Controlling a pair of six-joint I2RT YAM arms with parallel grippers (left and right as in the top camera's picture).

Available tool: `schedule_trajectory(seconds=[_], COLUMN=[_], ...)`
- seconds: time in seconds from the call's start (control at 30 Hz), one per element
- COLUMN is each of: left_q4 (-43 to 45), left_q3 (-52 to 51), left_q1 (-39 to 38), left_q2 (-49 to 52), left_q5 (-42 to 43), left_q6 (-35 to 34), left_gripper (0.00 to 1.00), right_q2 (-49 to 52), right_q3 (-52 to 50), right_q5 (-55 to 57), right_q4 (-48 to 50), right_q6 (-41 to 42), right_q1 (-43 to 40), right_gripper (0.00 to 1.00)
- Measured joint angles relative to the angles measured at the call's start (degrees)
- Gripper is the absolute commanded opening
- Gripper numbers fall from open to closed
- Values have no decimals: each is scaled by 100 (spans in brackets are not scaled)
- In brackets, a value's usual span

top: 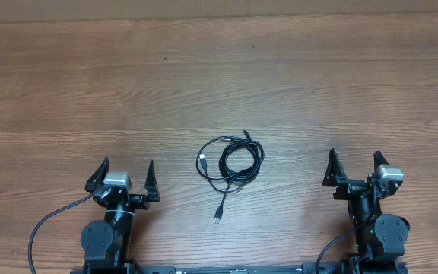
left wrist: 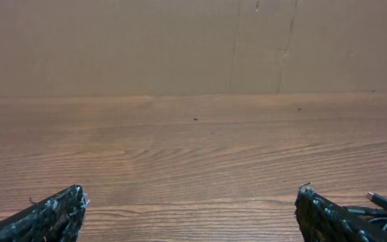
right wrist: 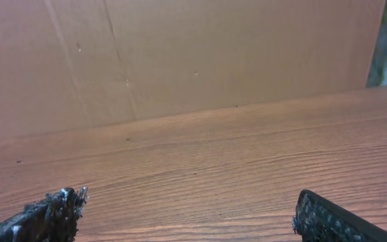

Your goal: Untangle cables

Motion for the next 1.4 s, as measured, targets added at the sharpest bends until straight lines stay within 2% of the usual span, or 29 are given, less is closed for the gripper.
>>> schedule_trajectory(seconds=[1.03,1.4], left_q4=[-2,-2], left_q3=[0,0], left_q1=[0,0], left_q2=[0,0], left_q5=[-37,-35], left_q6=[-7,-262], left_gripper=[99,100], right_q2=[0,0], right_q3=[0,0], right_q5=[0,2], right_q4=[0,0], right_q6=[0,-2], right_q1=[0,0], right_gripper=[100,100])
